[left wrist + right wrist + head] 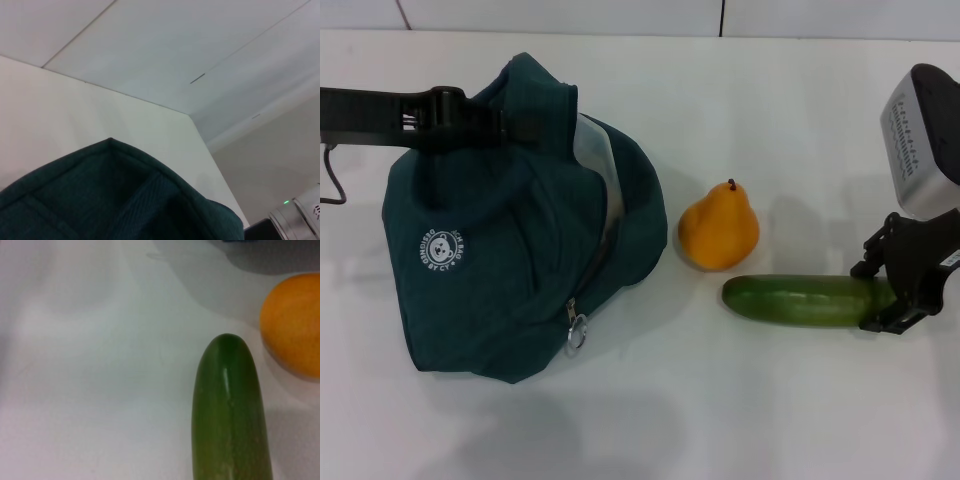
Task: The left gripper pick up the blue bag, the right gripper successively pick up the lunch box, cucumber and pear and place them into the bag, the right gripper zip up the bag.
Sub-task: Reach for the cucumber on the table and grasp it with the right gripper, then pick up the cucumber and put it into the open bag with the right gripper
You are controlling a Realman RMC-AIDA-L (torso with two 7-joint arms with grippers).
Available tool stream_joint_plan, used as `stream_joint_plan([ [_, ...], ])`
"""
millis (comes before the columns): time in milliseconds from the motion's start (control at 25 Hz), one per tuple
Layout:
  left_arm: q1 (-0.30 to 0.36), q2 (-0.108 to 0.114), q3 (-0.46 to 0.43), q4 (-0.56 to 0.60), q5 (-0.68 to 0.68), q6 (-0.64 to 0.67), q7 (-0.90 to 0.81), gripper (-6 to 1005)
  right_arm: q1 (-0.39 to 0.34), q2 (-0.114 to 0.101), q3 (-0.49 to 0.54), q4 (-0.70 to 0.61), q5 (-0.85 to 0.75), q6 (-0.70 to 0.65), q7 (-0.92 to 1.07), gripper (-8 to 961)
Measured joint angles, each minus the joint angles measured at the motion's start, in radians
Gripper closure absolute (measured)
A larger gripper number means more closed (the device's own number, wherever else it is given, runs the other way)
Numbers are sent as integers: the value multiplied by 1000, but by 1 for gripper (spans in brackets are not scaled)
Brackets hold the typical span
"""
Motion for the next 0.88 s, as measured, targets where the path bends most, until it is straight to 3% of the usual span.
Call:
stream_joint_plan([
  [280, 1, 0, 0, 0, 0, 0, 0, 961, -4, 1, 12, -20, 3, -16, 1, 348],
  [640, 2, 0, 0, 0, 0, 0, 2, 961, -27, -13, 221, -123, 106, -153, -12, 349],
  [880, 2, 0, 0, 0, 0, 0, 3, 961, 15, -26, 247, -148, 106, -180, -8, 349],
])
